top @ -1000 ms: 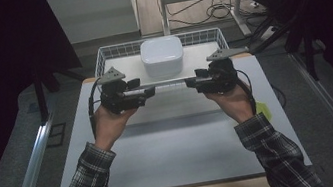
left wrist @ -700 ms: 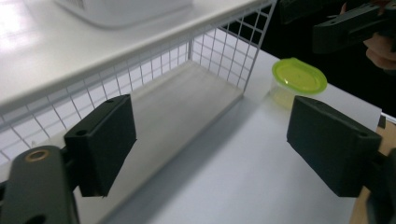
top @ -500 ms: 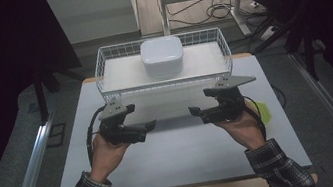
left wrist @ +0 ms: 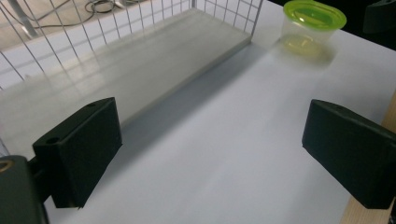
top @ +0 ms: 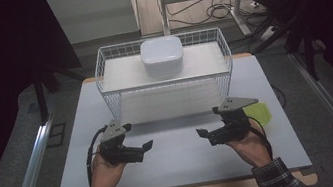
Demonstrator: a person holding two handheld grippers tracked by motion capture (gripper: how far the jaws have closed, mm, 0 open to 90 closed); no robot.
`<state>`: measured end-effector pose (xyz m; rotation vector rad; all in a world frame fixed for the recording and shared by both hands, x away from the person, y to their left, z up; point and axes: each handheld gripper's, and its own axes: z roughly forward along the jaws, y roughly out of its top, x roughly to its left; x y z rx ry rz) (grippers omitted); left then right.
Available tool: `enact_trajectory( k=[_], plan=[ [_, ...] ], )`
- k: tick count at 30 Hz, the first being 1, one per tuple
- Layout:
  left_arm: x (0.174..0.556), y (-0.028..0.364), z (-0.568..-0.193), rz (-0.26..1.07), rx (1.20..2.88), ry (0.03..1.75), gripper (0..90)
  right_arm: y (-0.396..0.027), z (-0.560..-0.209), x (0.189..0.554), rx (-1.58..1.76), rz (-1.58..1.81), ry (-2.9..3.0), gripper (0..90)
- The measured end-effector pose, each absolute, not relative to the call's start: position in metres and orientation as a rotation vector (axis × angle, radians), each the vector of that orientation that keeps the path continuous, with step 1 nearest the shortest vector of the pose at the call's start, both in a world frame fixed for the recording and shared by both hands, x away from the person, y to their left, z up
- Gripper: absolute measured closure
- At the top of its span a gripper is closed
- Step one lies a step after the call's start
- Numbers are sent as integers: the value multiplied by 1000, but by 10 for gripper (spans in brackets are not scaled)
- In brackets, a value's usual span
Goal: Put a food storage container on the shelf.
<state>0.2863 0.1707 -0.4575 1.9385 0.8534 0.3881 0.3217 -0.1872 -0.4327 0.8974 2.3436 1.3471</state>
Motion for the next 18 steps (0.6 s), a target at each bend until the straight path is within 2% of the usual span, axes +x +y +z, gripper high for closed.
enact_trajectory(
  k=[8, 18],
  plan=[
    [278, 179, -490, 419, 1972, 881, 51, -203, -462, 307, 922, 1362, 2345, 42],
    [269, 184, -503, 421, 1987, 902, 53, -216, -487, 295, 935, 1291, 2343, 44]
  ],
)
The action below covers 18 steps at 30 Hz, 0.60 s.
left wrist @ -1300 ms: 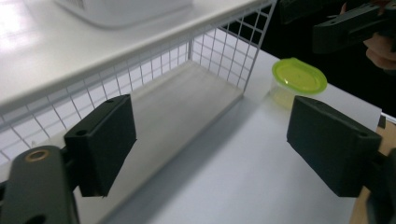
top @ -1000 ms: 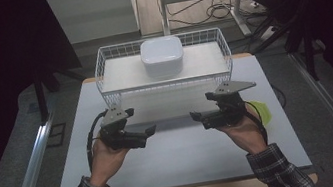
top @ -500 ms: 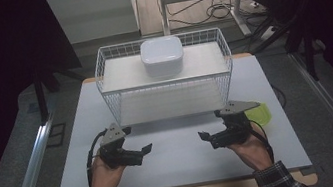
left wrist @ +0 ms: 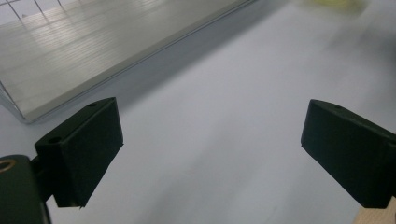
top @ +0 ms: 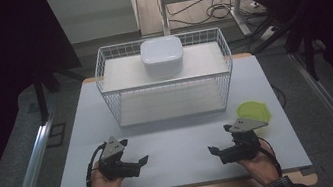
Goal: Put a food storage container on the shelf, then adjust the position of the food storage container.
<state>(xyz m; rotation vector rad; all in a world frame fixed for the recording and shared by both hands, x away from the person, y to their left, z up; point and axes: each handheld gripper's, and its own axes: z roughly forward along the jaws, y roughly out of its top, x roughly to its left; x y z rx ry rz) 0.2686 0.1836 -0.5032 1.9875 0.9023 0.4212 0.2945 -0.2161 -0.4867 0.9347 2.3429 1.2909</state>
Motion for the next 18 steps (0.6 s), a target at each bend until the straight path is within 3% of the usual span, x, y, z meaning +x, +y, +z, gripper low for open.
enact_trajectory(
  k=[18],
  plan=[
    [265, 179, -508, 454, 1962, 860, 56, -220, -494, 298, 964, 1256, 2345, 45]
  ],
)
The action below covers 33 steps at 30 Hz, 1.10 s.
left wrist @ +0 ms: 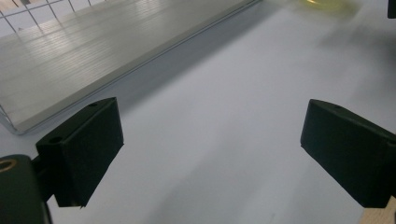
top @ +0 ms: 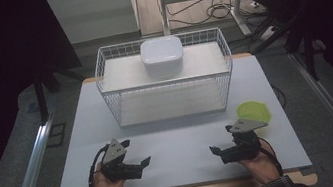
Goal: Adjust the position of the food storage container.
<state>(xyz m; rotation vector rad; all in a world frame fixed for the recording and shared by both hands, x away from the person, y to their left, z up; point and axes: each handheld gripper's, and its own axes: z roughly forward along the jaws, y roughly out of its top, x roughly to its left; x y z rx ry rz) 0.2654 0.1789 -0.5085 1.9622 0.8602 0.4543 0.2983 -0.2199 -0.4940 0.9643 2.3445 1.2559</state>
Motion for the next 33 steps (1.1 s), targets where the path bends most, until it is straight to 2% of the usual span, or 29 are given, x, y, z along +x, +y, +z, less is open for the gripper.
enact_trajectory(
  k=[4, 12, 15, 23, 33],
  plan=[
    [266, 178, -510, 460, 1977, 856, 56, -217, -494, 298, 960, 1200, 2345, 18],
    [268, 179, -514, 441, 1972, 858, 56, -211, -492, 296, 912, 1122, 2366, 30],
    [269, 179, -514, 439, 1969, 858, 56, -214, -486, 297, 935, 1110, 2350, 147],
    [269, 178, -515, 442, 1982, 854, 56, -245, -466, 310, 1096, 1196, 2271, 529],
    [269, 177, -515, 438, 1981, 859, 57, -281, -456, 329, 1166, 1134, 2194, 890]
  ],
)
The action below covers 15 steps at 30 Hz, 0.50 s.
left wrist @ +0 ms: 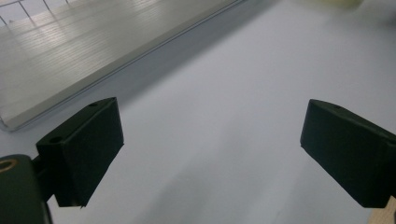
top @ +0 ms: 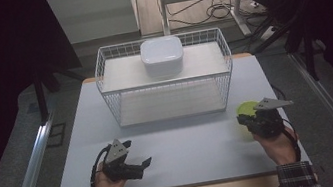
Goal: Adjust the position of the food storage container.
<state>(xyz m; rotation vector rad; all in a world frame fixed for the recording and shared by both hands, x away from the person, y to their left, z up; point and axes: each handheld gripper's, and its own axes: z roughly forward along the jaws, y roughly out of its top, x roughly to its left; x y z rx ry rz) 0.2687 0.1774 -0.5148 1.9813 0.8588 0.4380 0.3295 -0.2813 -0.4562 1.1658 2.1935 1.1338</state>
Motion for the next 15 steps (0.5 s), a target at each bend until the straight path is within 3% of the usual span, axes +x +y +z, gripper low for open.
enact_trajectory(
  k=[15],
  plan=[
    [269, 176, -516, 438, 1991, 867, 58, -342, -457, 351, 1357, 1032, 2005, 899]
  ],
)
